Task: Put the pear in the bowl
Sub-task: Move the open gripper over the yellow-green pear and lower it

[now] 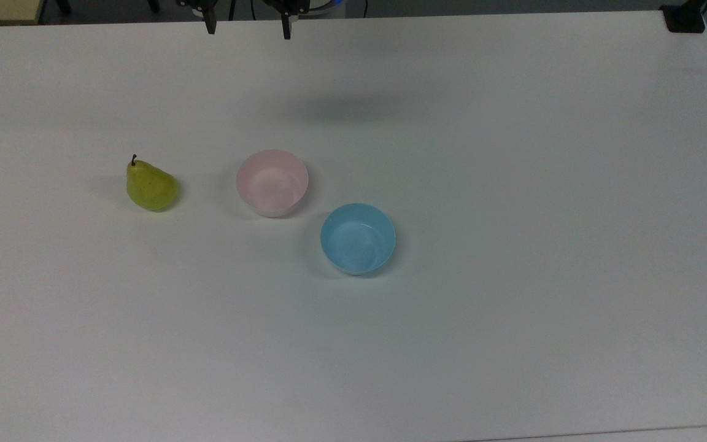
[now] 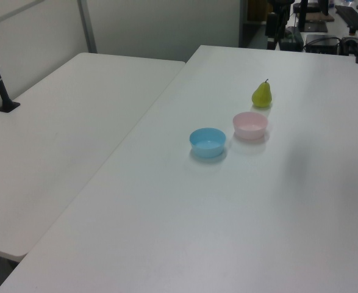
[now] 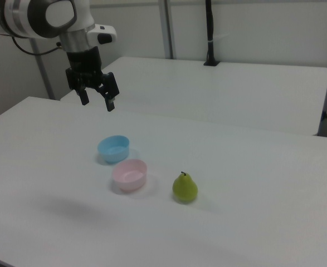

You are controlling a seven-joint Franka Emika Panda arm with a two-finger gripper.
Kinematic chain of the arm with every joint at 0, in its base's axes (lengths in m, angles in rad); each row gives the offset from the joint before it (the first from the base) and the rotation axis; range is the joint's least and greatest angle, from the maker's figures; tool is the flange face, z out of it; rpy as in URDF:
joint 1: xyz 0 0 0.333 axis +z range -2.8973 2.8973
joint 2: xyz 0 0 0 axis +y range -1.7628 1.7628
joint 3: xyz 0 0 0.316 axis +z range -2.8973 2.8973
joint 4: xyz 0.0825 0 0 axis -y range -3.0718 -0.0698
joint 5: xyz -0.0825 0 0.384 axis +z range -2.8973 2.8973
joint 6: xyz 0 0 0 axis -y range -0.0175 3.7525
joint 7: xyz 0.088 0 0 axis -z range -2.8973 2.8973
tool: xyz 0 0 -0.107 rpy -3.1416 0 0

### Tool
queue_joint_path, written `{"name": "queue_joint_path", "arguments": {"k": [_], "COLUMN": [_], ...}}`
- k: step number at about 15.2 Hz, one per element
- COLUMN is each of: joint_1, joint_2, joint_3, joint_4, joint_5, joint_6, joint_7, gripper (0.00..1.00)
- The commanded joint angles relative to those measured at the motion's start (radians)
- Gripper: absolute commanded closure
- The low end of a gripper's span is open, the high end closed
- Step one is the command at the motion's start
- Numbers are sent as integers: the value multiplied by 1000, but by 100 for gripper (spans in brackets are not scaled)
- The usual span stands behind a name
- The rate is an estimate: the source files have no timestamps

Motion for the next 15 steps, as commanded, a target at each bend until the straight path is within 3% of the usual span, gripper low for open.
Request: {"name": "queue_joint_path", "arguments": {"k": [1,8,15], "joint_1": [-17,-106,-245], "joint_2": [-13,-3,138], "joint_3": [-9,-13,-16], "joint_4": [-21,-19,-16], "joint_5": [11,17,19], "joint_6": [0,35,190], "joint_7": [-41,-203,-372], "gripper": [0,0,0]}}
